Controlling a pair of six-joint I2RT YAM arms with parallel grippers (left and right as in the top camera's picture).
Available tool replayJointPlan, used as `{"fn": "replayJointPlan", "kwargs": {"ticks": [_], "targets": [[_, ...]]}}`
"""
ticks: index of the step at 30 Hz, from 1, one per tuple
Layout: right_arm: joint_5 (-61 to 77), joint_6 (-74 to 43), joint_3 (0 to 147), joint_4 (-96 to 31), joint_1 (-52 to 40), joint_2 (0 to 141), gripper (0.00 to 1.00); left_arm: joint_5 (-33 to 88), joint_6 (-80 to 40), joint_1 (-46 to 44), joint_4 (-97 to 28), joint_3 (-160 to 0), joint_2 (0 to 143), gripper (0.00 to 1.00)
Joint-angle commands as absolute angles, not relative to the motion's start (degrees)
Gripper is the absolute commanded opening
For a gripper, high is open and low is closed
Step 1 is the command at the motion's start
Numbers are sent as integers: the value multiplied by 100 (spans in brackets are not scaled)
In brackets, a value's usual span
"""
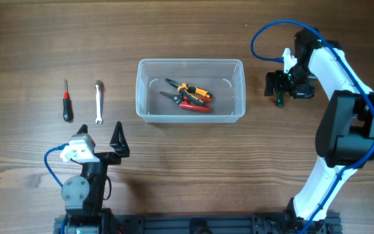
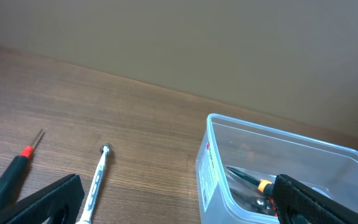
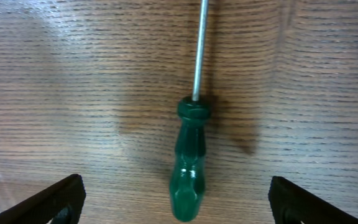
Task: Pack container
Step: 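Lower the right gripper and grasp the green screwdriver by its handle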
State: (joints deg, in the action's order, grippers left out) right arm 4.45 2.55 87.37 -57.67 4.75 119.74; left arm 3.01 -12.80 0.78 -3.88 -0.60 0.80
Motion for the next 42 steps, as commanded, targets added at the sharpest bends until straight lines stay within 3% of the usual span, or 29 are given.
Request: {"fn": "replayJointPlan", "kwargs": {"ticks": [1,42], "targets": [[250,156,8705,-5734,458,12066,95,292,-1334,113,-419,-32,45,100],[-185,908,8702,-5498,449,12473,96,292,-1334,113,-419,-32,45,100]]}}
